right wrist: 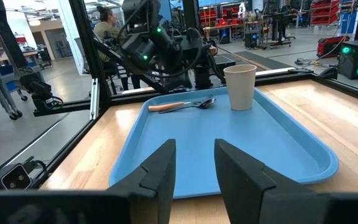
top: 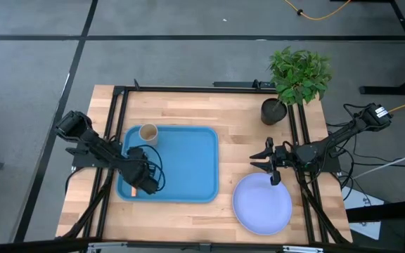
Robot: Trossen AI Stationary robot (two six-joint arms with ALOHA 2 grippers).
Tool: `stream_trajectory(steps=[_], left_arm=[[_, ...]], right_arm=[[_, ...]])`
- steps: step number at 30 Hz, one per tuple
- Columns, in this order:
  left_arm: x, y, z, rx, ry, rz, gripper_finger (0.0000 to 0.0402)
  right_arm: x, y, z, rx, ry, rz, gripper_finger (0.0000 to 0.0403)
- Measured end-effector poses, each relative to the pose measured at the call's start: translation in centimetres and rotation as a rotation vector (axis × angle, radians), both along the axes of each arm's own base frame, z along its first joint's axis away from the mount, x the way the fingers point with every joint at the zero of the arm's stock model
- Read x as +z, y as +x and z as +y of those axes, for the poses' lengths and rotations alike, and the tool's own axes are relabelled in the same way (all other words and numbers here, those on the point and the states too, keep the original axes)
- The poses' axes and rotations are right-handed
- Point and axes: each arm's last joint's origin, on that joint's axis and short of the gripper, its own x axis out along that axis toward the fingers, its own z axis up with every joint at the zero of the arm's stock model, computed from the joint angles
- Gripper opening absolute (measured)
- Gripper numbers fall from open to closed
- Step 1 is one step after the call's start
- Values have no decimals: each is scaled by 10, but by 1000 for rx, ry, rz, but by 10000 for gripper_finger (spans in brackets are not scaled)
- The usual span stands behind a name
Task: Pick and place plate/cup/fork/spoon on tray
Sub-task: Adjust the orange fork
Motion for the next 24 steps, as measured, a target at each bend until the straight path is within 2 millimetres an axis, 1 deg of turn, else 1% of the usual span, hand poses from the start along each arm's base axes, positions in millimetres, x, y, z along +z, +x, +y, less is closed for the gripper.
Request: stream_trajectory(steps=[3,5,8,11,14,18,21,24], left_arm=[[-6,12,-8,-22,-77,-140,0],[-10,19,-15,-74,-151,-209,0],[-12,23,-27,-109,-213,-289,0],[-12,18,-36,-79,-224,-322,0],[-12,10,-50,-33,-303,-304,0],[-13,3,-66,-3,-350,-363,0],[-13,-2,-73,16,-358,-367,0],[-19,-3,-75,17,-346,-344,0]], right_arm=[[0,0,0,0,0,1,115],[0,0,0,0,-1,1,115],[-1,0,0,0,-4,8,115],[-2,0,0,0,-7,14,115],[-2,0,0,0,-8,15,115],[-2,0,0,0,-10,15,115],[-2,0,0,0,-9,15,115],[-2,0,0,0,-9,15,115]])
